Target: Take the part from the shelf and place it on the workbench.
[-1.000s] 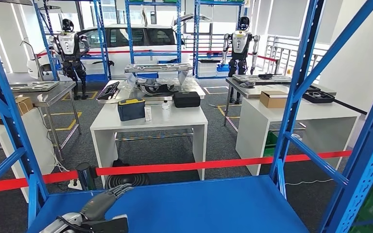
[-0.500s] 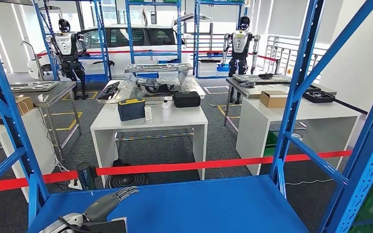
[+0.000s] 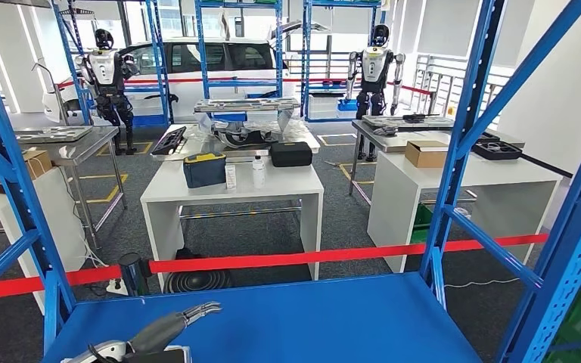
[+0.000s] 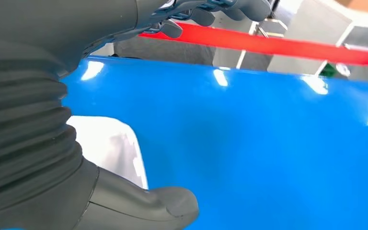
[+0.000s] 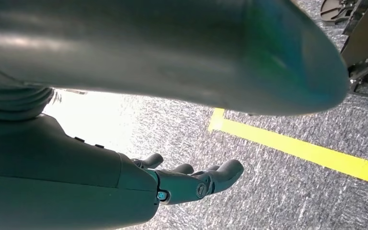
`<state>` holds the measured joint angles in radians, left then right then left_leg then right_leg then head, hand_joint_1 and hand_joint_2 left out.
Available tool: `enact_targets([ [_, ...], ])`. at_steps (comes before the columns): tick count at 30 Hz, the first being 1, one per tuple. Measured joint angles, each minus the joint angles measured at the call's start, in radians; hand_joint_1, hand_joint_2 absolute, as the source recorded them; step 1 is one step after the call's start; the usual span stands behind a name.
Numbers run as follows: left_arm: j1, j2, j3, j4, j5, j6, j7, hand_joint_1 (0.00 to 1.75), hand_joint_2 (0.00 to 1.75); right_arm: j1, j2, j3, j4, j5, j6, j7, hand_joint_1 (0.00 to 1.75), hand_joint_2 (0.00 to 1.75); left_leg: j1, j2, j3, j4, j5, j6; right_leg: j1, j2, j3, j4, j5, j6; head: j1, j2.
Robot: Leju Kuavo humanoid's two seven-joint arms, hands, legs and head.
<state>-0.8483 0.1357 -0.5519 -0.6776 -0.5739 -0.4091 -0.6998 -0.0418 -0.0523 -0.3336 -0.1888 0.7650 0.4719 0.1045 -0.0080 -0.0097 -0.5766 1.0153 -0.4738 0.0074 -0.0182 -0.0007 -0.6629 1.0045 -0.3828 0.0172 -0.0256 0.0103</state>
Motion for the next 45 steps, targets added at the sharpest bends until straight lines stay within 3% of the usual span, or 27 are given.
enact_targets([
  [11, 0.026, 0.067, -0.145, -0.178, 0.082, -0.132, 0.029, 0.00, 1.75, -0.005, 0.000, -0.035, 0.000, 0.023, 0.000, 0.015, 0.00, 0.00, 0.000, 0.000, -0.001, 0.000, 0.000, 0.000, 0.000, 0.000, 0.000, 0.000, 0.000, 0.000, 0.000, 0.000],
  [17, 0.027, 0.149, -0.205, -0.267, 0.100, -0.146, 0.053, 0.00, 1.75, -0.004, 0.000, -0.060, 0.000, 0.031, 0.000, 0.015, 0.00, 0.00, 0.000, 0.002, -0.001, 0.000, 0.000, 0.000, 0.000, 0.002, -0.002, 0.001, 0.000, 0.000, 0.000, 0.000],
  [24, 0.028, 0.179, -0.236, -0.286, 0.087, -0.118, 0.078, 0.00, 1.75, -0.005, 0.000, -0.074, 0.000, 0.046, 0.000, 0.012, 0.00, 0.00, 0.000, 0.001, -0.002, 0.000, 0.001, -0.001, 0.000, 0.001, -0.002, 0.001, 0.000, 0.000, 0.000, 0.000],
  [35, 0.028, 0.160, -0.271, -0.104, -0.025, 0.104, 0.129, 0.00, 1.75, -0.006, 0.002, -0.104, 0.000, 0.079, 0.000, -0.002, 0.00, 0.00, 0.000, 0.002, -0.001, 0.000, 0.001, -0.002, 0.000, 0.002, -0.003, 0.001, 0.000, -0.001, 0.000, 0.000],
  [45, 0.026, 0.128, -0.274, 0.087, -0.067, 0.174, 0.164, 0.00, 1.75, -0.004, 0.005, -0.150, 0.000, 0.097, 0.000, -0.003, 0.00, 0.00, 0.000, 0.003, -0.002, 0.000, 0.001, -0.002, 0.000, 0.003, -0.004, 0.001, 0.000, -0.001, 0.000, 0.000],
])
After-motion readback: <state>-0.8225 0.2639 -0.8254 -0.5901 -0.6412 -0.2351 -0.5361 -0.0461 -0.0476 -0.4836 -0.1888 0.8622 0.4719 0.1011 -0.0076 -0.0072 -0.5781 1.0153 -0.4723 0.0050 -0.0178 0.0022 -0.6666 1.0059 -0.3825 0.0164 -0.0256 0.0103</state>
